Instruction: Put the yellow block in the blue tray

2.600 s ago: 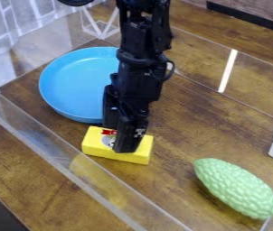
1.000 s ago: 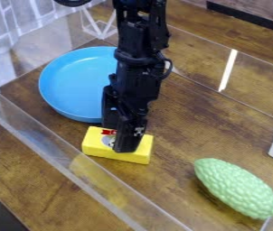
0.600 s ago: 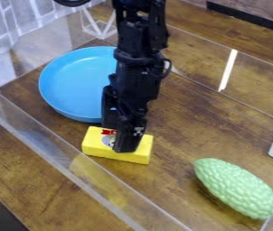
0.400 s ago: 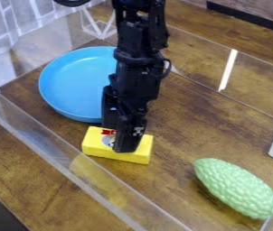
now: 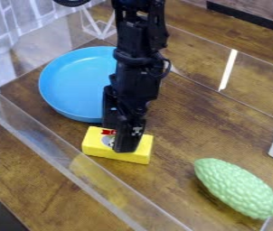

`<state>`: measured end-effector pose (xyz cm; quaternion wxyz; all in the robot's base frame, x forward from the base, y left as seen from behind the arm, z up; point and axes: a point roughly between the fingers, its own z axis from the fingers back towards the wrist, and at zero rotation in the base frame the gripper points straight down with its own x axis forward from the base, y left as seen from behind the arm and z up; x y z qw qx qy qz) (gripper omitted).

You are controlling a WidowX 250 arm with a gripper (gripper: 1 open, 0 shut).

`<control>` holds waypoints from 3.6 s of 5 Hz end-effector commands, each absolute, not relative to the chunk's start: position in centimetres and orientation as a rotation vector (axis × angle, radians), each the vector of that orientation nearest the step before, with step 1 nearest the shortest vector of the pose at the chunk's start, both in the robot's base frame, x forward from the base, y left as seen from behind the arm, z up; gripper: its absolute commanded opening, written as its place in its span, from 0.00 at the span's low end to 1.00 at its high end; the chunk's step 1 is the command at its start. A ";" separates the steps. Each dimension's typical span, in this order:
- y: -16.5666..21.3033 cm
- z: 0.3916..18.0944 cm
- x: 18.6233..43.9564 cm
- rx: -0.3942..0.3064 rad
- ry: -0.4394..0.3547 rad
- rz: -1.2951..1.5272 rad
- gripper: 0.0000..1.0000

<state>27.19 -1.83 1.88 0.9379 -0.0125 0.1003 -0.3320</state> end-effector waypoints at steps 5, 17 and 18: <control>1.2 -0.7 24.9 -0.058 0.327 -0.700 1.00; 1.8 2.2 26.8 -0.075 0.329 -0.661 1.00; 1.9 2.3 27.1 -0.079 0.326 -0.654 1.00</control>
